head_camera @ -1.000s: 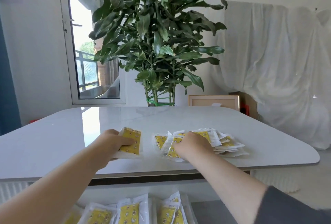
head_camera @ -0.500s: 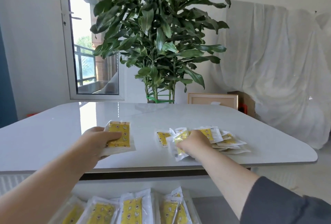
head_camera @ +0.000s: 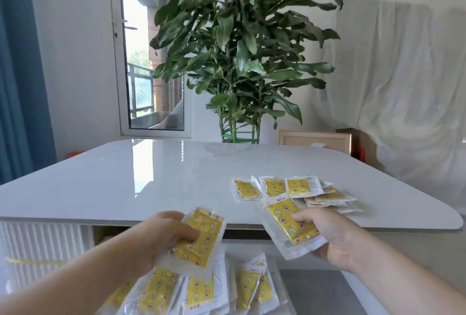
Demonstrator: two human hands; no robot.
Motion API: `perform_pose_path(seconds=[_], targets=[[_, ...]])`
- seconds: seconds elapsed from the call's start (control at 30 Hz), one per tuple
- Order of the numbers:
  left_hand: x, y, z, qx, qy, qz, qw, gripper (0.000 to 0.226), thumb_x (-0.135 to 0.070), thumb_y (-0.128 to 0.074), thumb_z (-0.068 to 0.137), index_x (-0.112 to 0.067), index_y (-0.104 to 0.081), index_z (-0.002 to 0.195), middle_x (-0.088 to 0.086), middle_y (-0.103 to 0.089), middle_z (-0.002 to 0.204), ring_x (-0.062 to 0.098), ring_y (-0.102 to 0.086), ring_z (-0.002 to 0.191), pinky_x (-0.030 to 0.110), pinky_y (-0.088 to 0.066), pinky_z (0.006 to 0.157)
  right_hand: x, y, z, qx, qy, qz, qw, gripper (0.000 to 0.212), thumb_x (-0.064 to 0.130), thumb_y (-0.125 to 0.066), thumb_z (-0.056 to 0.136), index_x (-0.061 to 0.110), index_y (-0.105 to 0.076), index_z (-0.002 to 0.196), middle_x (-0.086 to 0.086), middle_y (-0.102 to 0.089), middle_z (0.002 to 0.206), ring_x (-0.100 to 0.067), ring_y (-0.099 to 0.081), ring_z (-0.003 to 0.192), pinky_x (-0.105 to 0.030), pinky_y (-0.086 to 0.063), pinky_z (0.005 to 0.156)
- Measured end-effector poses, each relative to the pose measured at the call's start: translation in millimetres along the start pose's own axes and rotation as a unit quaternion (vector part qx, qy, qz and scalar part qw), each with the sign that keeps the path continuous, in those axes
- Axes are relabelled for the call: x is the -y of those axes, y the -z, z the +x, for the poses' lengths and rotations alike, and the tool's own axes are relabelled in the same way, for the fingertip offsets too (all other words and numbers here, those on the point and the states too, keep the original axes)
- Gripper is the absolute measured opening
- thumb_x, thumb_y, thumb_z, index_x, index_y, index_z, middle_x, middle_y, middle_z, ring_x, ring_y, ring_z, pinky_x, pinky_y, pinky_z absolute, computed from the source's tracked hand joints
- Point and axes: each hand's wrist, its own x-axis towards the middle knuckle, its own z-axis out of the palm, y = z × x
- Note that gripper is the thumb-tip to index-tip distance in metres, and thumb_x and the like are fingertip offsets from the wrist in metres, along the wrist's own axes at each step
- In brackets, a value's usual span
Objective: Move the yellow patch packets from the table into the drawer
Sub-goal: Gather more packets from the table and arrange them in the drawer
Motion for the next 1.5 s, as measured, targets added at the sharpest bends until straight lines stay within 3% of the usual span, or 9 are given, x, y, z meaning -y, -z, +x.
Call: perform_pose_path(seconds=[0.27,0.4,0.6,0.77,0.9,1.1,1.2,1.3,1.5], targets=[[38,-3,33,0.08,0.158,0.048,0.983,0.026,0.008,-0.058,0.075,0.007,-0.061,0.101,0.023,-0.069,0.099,0.037,-0.068,0.085,0.048,-0.056,0.084,-5,-1,1,0.088,-0.062,-0.009,0.994,0.01,0.004,-0.061,0.084,0.003,-0.066,0.093,-0.016,-0.073,0.084,-0.025,-0.069,0.061,-0.032,-0.054,0.061],[59,5,54,0.067,0.189,0.073,0.977,0.026,0.012,-0.056,0.082,0.013,-0.063,0.106,0.025,-0.071,0.102,0.039,-0.067,0.099,0.051,-0.05,0.095,-9,-1,-3,0.14,-0.062,-0.045,0.987,0.012,-0.003,-0.061,0.083,0.0,-0.065,0.093,-0.024,-0.071,0.093,-0.03,-0.069,0.072,-0.043,-0.052,0.084],[60,-4,76,0.036,0.18,0.189,0.965,0.012,0.0,-0.065,0.085,0.007,-0.06,0.094,0.019,-0.066,0.081,0.024,-0.062,0.059,0.033,-0.058,0.062,-16,-3,3,0.151,-0.092,-0.054,0.983,0.016,-0.001,-0.062,0.082,0.0,-0.066,0.097,-0.024,-0.07,0.105,-0.036,-0.067,0.093,-0.053,-0.042,0.105],[58,-23,62,0.01,0.143,0.509,0.849,0.051,-0.04,-0.069,0.08,-0.006,-0.049,0.112,0.004,-0.059,0.061,0.016,-0.055,0.048,0.022,-0.047,0.053,-19,2,8,0.159,-0.105,-0.048,0.981,0.012,0.0,-0.057,0.084,0.001,-0.064,0.093,-0.024,-0.07,0.105,-0.036,-0.067,0.095,-0.051,-0.044,0.104],[48,-25,47,-0.056,-0.023,0.616,0.785,0.032,-0.049,-0.053,0.085,-0.018,-0.05,0.092,-0.006,-0.054,0.071,0.016,-0.058,0.066,0.023,-0.043,0.056,-22,5,7,0.156,-0.105,-0.046,0.981,0.014,-0.005,-0.049,0.088,-0.001,-0.061,0.081,-0.022,-0.072,0.088,-0.032,-0.07,0.075,-0.042,-0.054,0.078],[32,-7,41,-0.178,-0.469,0.591,0.632,0.038,-0.058,-0.043,0.083,-0.028,-0.065,0.095,-0.011,-0.068,0.093,0.014,-0.065,0.083,0.023,-0.052,0.072,-27,11,8,0.167,-0.125,-0.088,0.974,0.014,-0.006,-0.049,0.09,-0.003,-0.062,0.091,-0.025,-0.072,0.098,-0.038,-0.068,0.097,-0.052,-0.045,0.101],[33,10,47,-0.176,-0.339,0.618,0.687,0.081,-0.08,-0.022,0.078,-0.035,-0.036,0.145,-0.011,-0.033,0.152,0.014,-0.033,0.141,0.029,-0.02,0.114,-35,12,13,0.173,-0.143,-0.11,0.968,0.014,-0.007,-0.05,0.089,-0.003,-0.062,0.095,-0.026,-0.071,0.103,-0.04,-0.066,0.104,-0.054,-0.044,0.102],[41,21,57,-0.143,-0.291,0.606,0.726,0.101,-0.085,0.006,0.062,-0.041,-0.017,0.15,-0.015,-0.017,0.158,0.007,-0.013,0.146,0.028,-0.009,0.117,-44,11,24,0.165,-0.154,-0.121,0.967,0.014,-0.009,-0.052,0.088,-0.006,-0.06,0.1,-0.029,-0.069,0.107,-0.042,-0.065,0.106,-0.056,-0.044,0.101],[45,19,59,-0.163,-0.312,0.593,0.724,0.102,-0.087,0.006,0.063,-0.04,-0.023,0.149,-0.015,-0.022,0.157,0.006,-0.016,0.146,0.027,-0.011,0.117,-48,-9,52,0.12,-0.177,-0.176,0.961,0.022,-0.005,-0.056,0.089,-0.008,-0.059,0.11,-0.023,-0.072,0.104,-0.034,-0.07,0.097,-0.048,-0.054,0.091]])
